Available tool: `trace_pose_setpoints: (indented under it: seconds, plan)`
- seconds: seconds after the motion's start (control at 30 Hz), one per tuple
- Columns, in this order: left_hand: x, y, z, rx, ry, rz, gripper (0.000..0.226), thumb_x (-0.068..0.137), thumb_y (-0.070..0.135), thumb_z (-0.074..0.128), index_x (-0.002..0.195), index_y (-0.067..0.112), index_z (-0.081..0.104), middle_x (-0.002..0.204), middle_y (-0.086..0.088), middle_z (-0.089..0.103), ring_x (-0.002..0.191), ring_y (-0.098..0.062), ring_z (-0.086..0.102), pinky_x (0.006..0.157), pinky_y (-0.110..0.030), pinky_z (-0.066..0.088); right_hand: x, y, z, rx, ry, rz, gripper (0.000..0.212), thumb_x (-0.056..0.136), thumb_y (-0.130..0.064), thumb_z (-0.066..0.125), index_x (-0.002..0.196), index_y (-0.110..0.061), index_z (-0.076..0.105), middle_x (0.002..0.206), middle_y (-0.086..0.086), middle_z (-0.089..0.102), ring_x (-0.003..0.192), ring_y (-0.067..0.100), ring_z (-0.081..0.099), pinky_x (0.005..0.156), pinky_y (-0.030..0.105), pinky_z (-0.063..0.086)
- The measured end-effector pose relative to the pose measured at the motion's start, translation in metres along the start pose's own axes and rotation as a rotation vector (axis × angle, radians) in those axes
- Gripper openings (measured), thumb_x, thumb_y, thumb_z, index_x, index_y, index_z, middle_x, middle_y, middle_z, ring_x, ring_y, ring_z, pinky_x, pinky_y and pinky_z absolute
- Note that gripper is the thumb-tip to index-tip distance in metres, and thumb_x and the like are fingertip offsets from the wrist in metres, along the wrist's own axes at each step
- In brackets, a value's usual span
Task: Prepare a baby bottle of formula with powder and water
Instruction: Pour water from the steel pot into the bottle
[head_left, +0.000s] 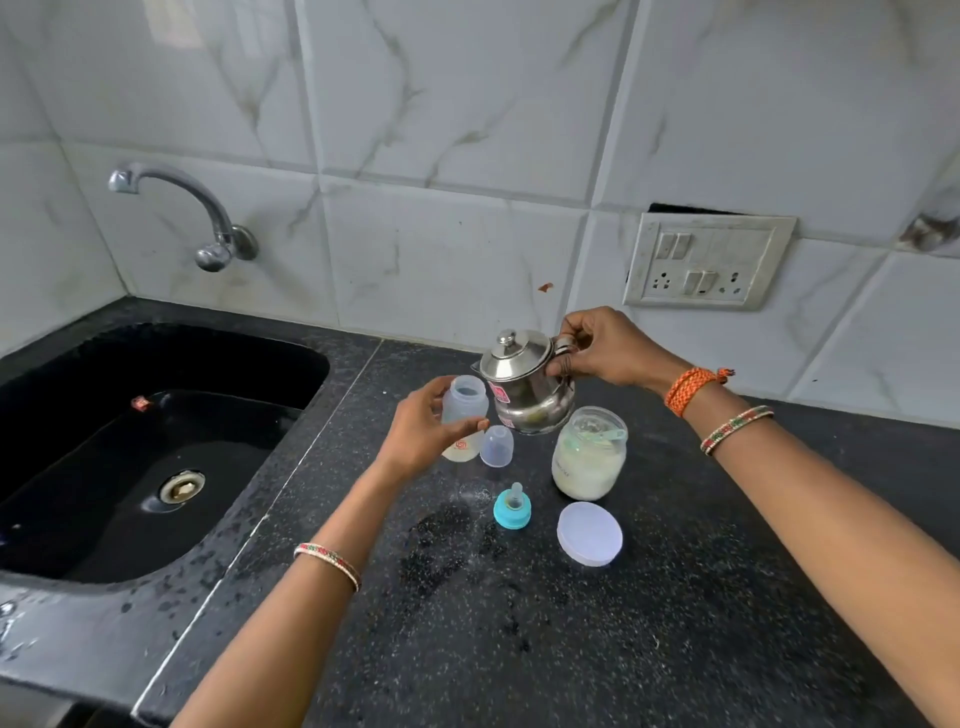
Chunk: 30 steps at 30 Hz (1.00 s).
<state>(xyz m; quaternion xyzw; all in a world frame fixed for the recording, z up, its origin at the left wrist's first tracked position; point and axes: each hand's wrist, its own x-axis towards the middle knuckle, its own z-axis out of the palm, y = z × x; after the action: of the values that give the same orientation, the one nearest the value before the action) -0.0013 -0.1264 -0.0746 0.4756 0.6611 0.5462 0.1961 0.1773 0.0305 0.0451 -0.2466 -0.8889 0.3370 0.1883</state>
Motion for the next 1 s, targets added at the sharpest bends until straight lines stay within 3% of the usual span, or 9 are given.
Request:
trace_pose_setpoints:
  seconds: [0.1, 0.23, 0.37, 0.43, 0.57, 0.8, 1.0]
  plan:
    - [0.003, 0.002, -0.004, 0.013, -0.002, 0.015, 0.054, 0.07, 0.027, 0.082, 0.119, 0.021, 0.059, 0.106, 0.01, 0.065, 0.092, 0.003, 0.06, 0.069, -0.003, 0.045, 0.006, -0.013, -0.005, -0.069, -0.05, -0.017, 0.031, 0.065, -0.007, 0.084, 0.062, -0.017, 0.055, 0.058, -0.009, 0.058, 0.053, -0.003, 0.055, 0.058, 0.019, 0.05]
    - [0.003, 0.003, -0.009, 0.009, 0.017, 0.027, 0.06, 0.067, 0.031, 0.082, 0.122, 0.022, 0.057, 0.109, 0.01, 0.064, 0.094, -0.004, 0.059, 0.074, -0.009, 0.042, 0.013, -0.03, -0.014, -0.182, -0.112, -0.032, 0.029, 0.067, -0.007, 0.083, 0.064, -0.015, 0.055, 0.062, -0.003, 0.061, 0.056, 0.002, 0.061, 0.059, 0.022, 0.053]
    - [0.002, 0.007, -0.011, -0.01, 0.03, 0.041, 0.074, 0.061, 0.038, 0.085, 0.125, 0.031, 0.048, 0.105, 0.017, 0.057, 0.094, 0.005, 0.054, 0.074, -0.01, 0.04, 0.019, -0.047, -0.023, -0.288, -0.178, -0.048, 0.029, 0.07, -0.01, 0.081, 0.066, -0.015, 0.053, 0.068, 0.006, 0.065, 0.073, 0.02, 0.068, 0.069, 0.035, 0.059]
    - [0.003, 0.008, -0.01, -0.006, 0.025, 0.043, 0.08, 0.06, 0.039, 0.085, 0.128, 0.034, 0.043, 0.105, 0.016, 0.056, 0.094, 0.003, 0.054, 0.074, -0.012, 0.041, 0.022, -0.057, -0.027, -0.323, -0.226, -0.055, 0.029, 0.072, -0.01, 0.08, 0.066, -0.016, 0.052, 0.07, 0.009, 0.065, 0.074, 0.024, 0.068, 0.068, 0.036, 0.059]
    - [0.006, 0.009, -0.008, 0.026, 0.012, 0.037, 0.089, 0.06, 0.04, 0.086, 0.133, 0.036, 0.035, 0.11, 0.013, 0.055, 0.092, 0.008, 0.051, 0.072, -0.009, 0.036, 0.029, -0.071, -0.03, -0.381, -0.317, -0.052, 0.029, 0.073, -0.009, 0.079, 0.066, -0.015, 0.051, 0.064, 0.001, 0.061, 0.065, 0.013, 0.064, 0.06, 0.027, 0.058]
    - [0.005, 0.004, -0.01, 0.038, 0.022, 0.022, 0.095, 0.058, 0.043, 0.086, 0.136, 0.038, 0.031, 0.108, 0.017, 0.054, 0.089, 0.017, 0.049, 0.064, -0.001, 0.038, 0.039, -0.082, -0.029, -0.477, -0.366, -0.053, 0.029, 0.072, -0.011, 0.08, 0.067, -0.013, 0.051, 0.065, 0.001, 0.06, 0.063, 0.012, 0.062, 0.06, 0.029, 0.059]
    - [0.004, 0.002, -0.012, 0.027, 0.016, 0.019, 0.097, 0.057, 0.046, 0.085, 0.136, 0.039, 0.03, 0.118, 0.009, 0.059, 0.096, 0.003, 0.054, 0.076, -0.011, 0.039, 0.045, -0.086, -0.026, -0.533, -0.394, -0.055, 0.028, 0.073, -0.013, 0.079, 0.067, -0.015, 0.052, 0.073, 0.004, 0.062, 0.067, 0.013, 0.064, 0.055, 0.029, 0.058]
